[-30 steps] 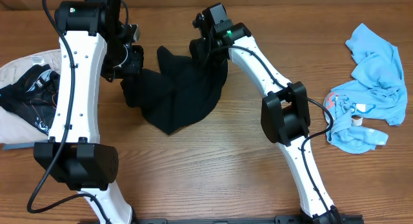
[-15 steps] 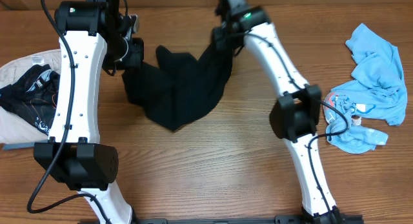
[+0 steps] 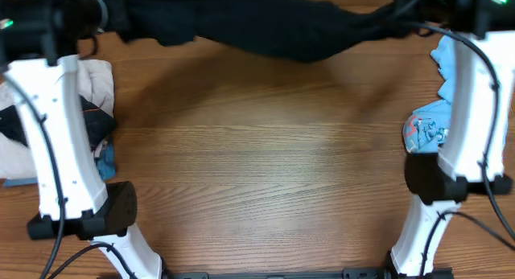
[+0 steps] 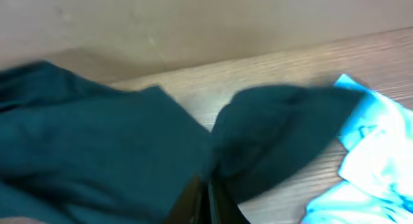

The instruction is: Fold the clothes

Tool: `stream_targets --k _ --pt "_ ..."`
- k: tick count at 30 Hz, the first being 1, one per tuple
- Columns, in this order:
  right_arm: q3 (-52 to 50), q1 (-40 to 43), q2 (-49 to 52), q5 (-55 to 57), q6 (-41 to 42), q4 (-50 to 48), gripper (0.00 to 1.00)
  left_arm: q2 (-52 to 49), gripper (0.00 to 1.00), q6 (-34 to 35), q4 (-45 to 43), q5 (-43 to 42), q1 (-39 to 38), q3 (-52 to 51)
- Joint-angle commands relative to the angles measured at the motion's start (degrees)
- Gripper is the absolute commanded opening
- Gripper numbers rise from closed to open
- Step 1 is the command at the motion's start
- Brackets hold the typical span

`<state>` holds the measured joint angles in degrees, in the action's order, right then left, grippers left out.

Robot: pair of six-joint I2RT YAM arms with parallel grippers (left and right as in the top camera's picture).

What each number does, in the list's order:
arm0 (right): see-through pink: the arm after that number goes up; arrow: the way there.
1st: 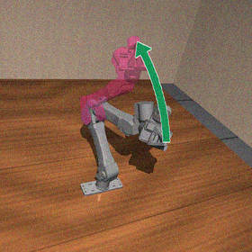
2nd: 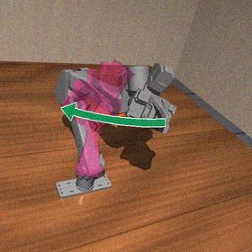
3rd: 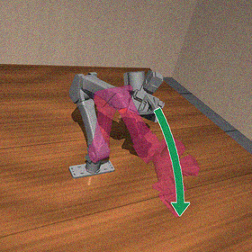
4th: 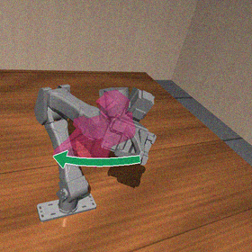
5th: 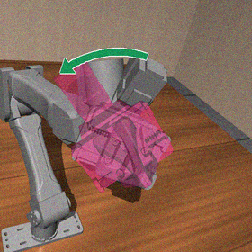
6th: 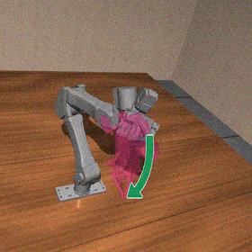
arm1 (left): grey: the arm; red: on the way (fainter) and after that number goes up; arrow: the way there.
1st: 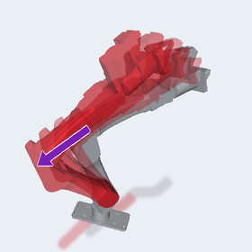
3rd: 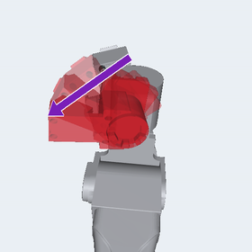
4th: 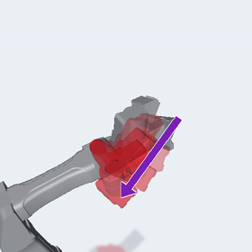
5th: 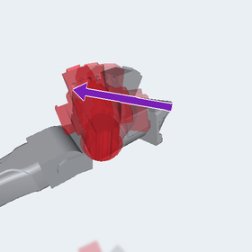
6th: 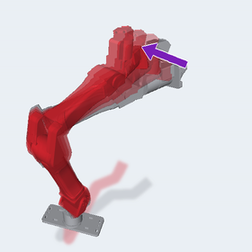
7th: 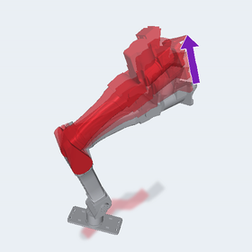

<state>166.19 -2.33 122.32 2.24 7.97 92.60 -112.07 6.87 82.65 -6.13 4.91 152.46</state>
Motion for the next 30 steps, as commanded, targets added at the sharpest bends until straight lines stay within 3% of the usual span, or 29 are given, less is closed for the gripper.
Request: stream_targets --k 1,13,21,24,30 --pt "0.83 1.99 -4.2 0.28 1.18 1.88 0.04 3.3 0.04 2.69 0.31 1.03 3.21 4.44" --pt "-0.33 4.66 -5.66 -1.9 1.62 4.44 0.04 5.51 0.04 5.79 3.96 0.79 6.43 4.5" --pt "-11.98 4.66 -4.52 -1.88 1.4 3.1 0.04 5.46 0.04 5.6 2.84 0.76 6.43 4.39" --pt "-14.6 4.66 -4.52 -1.88 1.01 -1.99 0.04 5.29 0.04 5.62 -1.16 -0.24 6.29 4.39" --pt "-12.35 4.66 -4.98 -3.13 1.05 -15.63 0.04 4.57 0.04 5.62 -19.23 -2.99 5.97 4.39"
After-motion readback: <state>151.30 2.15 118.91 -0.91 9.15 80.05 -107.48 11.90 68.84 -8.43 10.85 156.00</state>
